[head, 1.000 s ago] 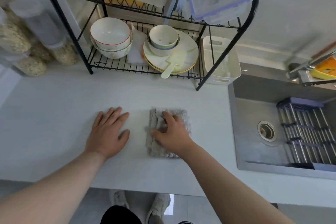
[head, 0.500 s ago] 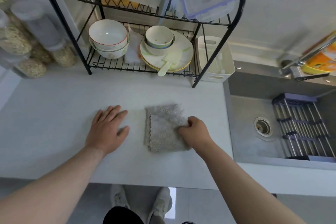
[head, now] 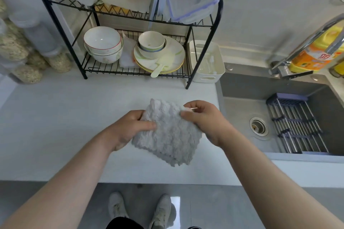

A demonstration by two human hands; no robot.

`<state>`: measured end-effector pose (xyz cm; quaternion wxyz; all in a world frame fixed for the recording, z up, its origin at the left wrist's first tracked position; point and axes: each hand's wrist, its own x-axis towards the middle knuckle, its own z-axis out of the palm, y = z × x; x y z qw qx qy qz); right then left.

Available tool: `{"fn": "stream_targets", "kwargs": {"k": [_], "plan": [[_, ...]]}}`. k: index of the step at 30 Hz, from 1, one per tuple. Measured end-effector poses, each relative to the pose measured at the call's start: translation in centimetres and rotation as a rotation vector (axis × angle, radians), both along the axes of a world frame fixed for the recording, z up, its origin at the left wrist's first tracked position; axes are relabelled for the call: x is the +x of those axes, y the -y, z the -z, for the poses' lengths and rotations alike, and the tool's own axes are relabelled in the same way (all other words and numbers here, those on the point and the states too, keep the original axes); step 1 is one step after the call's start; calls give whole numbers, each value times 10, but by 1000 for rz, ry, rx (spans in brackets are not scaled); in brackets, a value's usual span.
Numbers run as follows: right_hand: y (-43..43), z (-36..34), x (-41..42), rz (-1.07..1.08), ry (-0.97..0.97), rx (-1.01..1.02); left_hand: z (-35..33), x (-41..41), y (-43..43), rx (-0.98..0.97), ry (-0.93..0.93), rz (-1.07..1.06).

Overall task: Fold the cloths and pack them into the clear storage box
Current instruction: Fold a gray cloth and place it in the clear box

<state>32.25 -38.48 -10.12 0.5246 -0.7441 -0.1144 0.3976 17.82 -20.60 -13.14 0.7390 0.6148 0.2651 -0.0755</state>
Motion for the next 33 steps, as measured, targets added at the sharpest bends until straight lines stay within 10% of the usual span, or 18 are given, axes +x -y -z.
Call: {"fn": "stream_targets", "kwargs": {"k": [7, 22, 33], "plan": [[3, 42, -34, 84, -628, 103, 23, -16, 15, -371, -13, -335], [-18, 48, -47, 235, -466, 236, 34, -37, -11, -450, 30, -516], [-48, 0, -75, 135, 38, -45, -10, -47, -52, -70, 18, -253]]}}
